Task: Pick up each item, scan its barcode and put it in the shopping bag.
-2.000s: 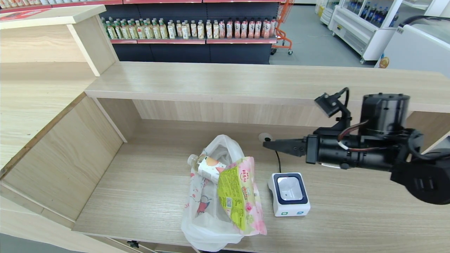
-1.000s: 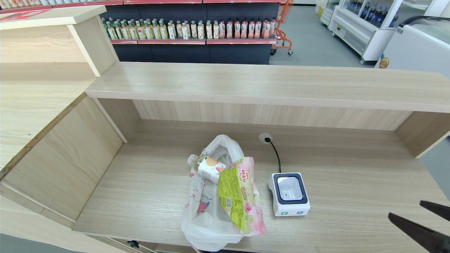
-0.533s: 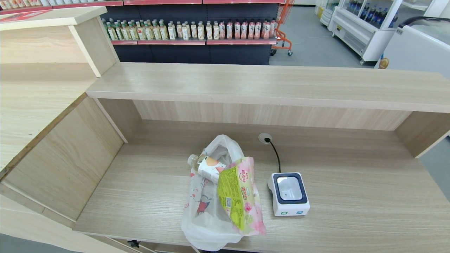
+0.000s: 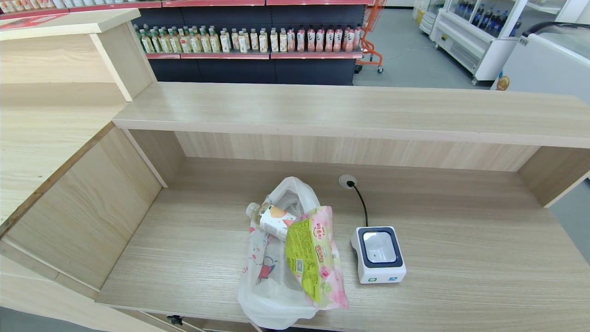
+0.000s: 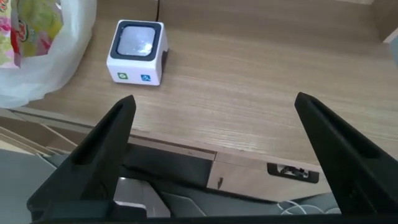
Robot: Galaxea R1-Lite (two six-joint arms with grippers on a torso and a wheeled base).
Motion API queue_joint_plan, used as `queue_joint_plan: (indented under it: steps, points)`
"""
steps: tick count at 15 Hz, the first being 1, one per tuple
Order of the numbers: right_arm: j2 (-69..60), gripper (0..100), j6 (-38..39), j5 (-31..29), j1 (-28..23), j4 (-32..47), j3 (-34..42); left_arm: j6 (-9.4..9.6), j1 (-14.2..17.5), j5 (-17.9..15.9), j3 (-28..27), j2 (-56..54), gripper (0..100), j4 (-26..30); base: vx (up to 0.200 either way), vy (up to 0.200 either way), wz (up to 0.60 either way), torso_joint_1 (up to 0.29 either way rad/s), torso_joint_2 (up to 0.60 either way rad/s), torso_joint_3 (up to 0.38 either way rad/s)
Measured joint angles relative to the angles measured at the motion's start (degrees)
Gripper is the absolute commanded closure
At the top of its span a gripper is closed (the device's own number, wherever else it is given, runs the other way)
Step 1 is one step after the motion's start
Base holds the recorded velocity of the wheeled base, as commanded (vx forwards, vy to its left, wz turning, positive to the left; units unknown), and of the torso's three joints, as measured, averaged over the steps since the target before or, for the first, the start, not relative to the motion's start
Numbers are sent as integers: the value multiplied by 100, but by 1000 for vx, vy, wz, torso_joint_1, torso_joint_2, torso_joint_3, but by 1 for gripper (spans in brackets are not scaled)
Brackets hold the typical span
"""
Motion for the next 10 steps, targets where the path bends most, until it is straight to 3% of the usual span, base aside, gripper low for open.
queue_joint_plan:
  steps: [10]
  points:
    - [-235,0,60,2,77,39,0,0,0,2,0,0,0,0,0,0,0,0,0,0]
